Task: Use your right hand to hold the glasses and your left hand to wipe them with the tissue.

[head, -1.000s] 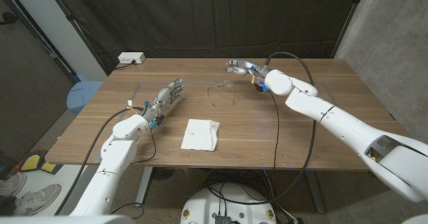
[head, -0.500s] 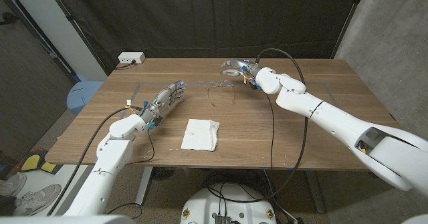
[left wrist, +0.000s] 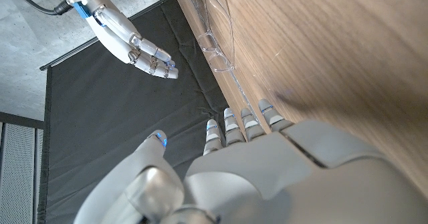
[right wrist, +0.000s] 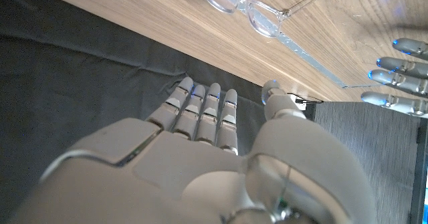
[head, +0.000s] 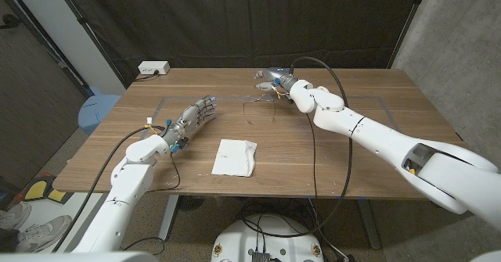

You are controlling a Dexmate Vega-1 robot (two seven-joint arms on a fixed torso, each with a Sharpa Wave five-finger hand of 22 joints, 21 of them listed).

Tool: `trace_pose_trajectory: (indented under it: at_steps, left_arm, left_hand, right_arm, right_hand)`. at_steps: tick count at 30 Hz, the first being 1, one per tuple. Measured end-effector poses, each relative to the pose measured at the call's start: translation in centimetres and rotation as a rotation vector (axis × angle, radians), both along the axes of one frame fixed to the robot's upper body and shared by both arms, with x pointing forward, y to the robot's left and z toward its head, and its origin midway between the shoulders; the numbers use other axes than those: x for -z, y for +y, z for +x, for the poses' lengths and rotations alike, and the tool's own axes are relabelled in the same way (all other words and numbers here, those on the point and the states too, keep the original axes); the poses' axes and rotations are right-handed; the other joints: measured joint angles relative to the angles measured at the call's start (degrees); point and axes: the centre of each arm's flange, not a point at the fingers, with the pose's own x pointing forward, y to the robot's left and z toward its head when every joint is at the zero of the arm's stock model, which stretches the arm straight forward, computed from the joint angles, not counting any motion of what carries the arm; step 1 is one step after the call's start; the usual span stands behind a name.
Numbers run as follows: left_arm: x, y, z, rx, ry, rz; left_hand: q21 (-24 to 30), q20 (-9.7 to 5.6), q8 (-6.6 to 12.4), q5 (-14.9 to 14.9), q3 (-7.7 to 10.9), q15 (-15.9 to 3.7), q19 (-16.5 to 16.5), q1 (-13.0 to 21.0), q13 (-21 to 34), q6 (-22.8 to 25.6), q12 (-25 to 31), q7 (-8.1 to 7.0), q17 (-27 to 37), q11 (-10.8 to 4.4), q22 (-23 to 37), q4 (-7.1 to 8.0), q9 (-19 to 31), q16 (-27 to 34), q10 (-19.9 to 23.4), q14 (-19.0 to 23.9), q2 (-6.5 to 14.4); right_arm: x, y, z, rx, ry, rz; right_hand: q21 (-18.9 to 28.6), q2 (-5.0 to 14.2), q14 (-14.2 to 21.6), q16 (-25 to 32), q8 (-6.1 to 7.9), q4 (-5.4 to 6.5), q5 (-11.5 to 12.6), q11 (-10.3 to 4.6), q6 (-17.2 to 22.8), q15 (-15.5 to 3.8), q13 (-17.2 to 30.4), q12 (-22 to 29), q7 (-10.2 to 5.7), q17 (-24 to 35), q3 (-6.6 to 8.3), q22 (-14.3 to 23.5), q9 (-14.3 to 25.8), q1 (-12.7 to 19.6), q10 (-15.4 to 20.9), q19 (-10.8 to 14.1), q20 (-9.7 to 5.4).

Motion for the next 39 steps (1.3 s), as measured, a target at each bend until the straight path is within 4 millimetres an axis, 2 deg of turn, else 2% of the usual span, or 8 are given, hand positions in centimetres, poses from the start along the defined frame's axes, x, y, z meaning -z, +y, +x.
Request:
trace_pose_trajectory:
  at_steps: [5,9,16,19,25,27,31,39]
  left_arm:
    - [0.2,0.2,0.0,-0.001,0.001,-0.009]
    - [0.4,0.4,0.0,-0.003,0.003,-0.015]
    - [0.6,0.6,0.0,-0.006,0.007,-0.022]
    - [0.7,0.7,0.1,-0.008,0.009,-0.028]
    - [0.7,0.8,0.2,-0.006,0.01,-0.042]
    - [0.7,0.9,0.2,-0.004,0.009,-0.045]
    - [0.6,0.8,0.3,0.0,0.007,-0.048]
    - [0.2,0.9,0.5,0.001,0.003,-0.052]
  left_hand:
    - [0.0,0.0,0.0,0.0,-0.23,0.0,0.0,-0.9,0.0,0.0,0.0,0.0,0.0,0.3,0.0,0.24,0.0,0.0,0.3,0.0,0.4]
    - [0.0,0.0,0.0,0.0,-0.31,0.0,0.0,-1.0,0.0,0.0,0.0,0.0,0.0,0.3,0.0,0.31,0.0,0.0,0.3,0.0,0.4]
    - [0.0,-0.01,0.0,0.0,-0.78,0.23,0.0,-1.5,0.0,0.3,0.0,-0.31,0.0,0.3,0.0,0.79,0.0,0.0,0.3,0.2,-0.2]
    - [0.0,-0.01,0.0,0.0,-0.86,0.32,0.0,-1.6,0.0,0.3,0.0,-0.31,0.0,0.3,0.0,0.86,0.0,0.0,0.3,0.3,-0.2]
    - [0.0,0.31,0.0,0.0,-1.27,0.32,0.3,-1.6,0.2,0.7,0.0,0.1,0.0,0.3,0.0,1.27,0.0,0.0,0.3,0.3,-0.2]
    - [0.0,0.31,0.0,0.0,-1.26,0.32,0.3,-2.5,0.2,0.7,0.0,0.1,0.0,0.3,0.0,1.26,0.0,0.0,0.3,0.3,0.4]
    - [0.0,0.31,0.0,0.0,-1.41,0.32,0.3,-2.9,0.2,0.9,0.0,-0.11,0.0,0.3,0.0,1.42,0.0,0.0,0.3,0.3,-0.1]
    - [-0.4,0.3,-0.16,0.0,-1.82,0.31,0.3,-3.0,0.2,1.2,0.0,0.2,0.0,0.62,0.0,1.82,0.0,0.0,0.6,0.3,-0.2]
  right_arm:
    - [0.5,1.1,0.6,0.026,-0.05,-0.032]
    - [0.6,1.7,0.8,0.04,-0.093,-0.047]
    - [0.6,2.3,1.2,0.064,-0.15,-0.064]
    - [1.2,3.2,1.9,0.077,-0.159,-0.088]
    - [1.3,3.8,2.6,0.095,-0.177,-0.114]
    - [1.5,4.1,3.0,0.106,-0.183,-0.13]
    - [1.6,4.3,3.4,0.116,-0.191,-0.145]
    - [1.9,4.2,4.2,0.155,-0.214,-0.174]
  right_hand:
    - [0.8,-1.86,3.3,0.0,0.23,0.23,0.4,-1.49,3.0,-0.07,0.2,0.7,-1.13,0.0,-1.15,0.0,0.0,1.9,3.2,1.6,-0.15]
    - [1.4,-3.09,5.9,0.4,1.02,-0.01,1.3,-2.59,5.6,-0.19,0.2,1.3,-2.3,0.0,-1.44,0.0,0.0,3.1,6.1,2.6,-0.48]
    - [2.2,-4.34,8.6,0.5,1.49,0.15,2.3,-4.11,9.0,-0.45,0.4,1.9,-3.89,0.3,-1.7,0.3,0.0,5.3,9.6,3.9,-0.65]
    - [2.2,-4.97,9.6,0.5,1.82,0.15,2.7,-4.31,10.0,-0.39,0.5,2.3,-4.43,0.3,-1.7,0.3,0.0,6.3,11.0,4.1,-0.86]
    - [2.2,-5.59,9.8,0.5,1.94,-0.02,3.0,-4.61,10.5,-0.26,0.5,2.4,-4.72,0.3,-1.87,0.3,0.0,7.0,11.3,4.5,-0.56]
    - [2.2,-5.91,10.1,0.5,1.94,-0.17,3.0,-4.77,10.9,-0.3,0.5,2.4,-4.78,0.3,-2.02,0.3,0.0,7.3,11.5,4.4,-0.56]
    - [2.7,-6.34,11.1,0.4,2.34,-0.07,3.4,-5.08,12.1,-0.42,0.5,2.4,-5.53,0.3,-2.12,0.3,0.0,7.7,12.6,4.4,-0.56]
    - [2.7,-6.95,11.9,0.4,2.34,0.08,3.8,-5.32,13.0,-0.46,0.4,2.4,-5.79,0.5,-2.26,0.3,0.0,8.3,13.3,4.8,-0.86]
